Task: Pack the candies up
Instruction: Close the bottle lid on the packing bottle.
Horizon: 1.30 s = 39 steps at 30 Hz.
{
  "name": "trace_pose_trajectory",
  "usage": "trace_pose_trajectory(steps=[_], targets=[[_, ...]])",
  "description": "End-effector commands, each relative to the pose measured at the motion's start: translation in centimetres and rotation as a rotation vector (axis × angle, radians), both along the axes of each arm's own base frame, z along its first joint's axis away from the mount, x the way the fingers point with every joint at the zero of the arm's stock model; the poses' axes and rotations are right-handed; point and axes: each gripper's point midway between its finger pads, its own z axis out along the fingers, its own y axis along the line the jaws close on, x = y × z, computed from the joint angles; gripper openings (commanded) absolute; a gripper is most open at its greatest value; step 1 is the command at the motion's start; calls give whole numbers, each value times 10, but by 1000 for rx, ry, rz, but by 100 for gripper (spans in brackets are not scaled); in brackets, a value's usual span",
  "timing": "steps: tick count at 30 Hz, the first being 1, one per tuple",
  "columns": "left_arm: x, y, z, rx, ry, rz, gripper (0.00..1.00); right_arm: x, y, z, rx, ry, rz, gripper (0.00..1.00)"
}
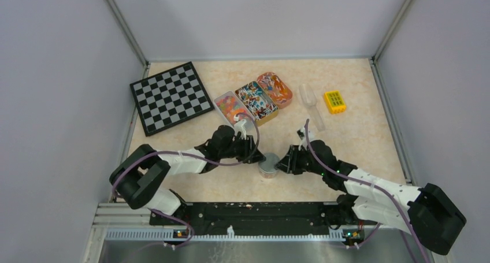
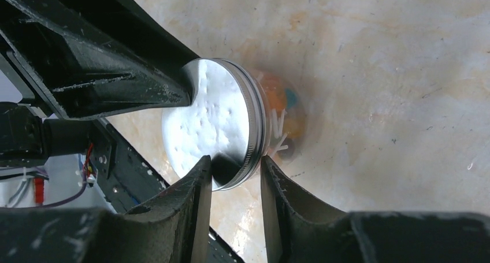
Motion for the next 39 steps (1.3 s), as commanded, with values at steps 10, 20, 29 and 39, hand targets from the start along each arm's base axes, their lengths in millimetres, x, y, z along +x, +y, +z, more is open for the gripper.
trace_pose_trajectory(steps=[10, 20, 29, 39], targets=[[-51, 2, -19, -70, 180, -119, 67, -14, -4, -25, -28, 7, 67, 30], [-46, 9, 3, 0, 120, -112, 85, 0, -9, -8, -64, -47, 23, 33], [-47, 8, -11, -5, 160, -97, 75, -14, 9, 23, 96, -33, 84, 48], [-50, 13, -39, 47, 205, -77, 50, -26, 7, -19, 95, 87, 61, 33]])
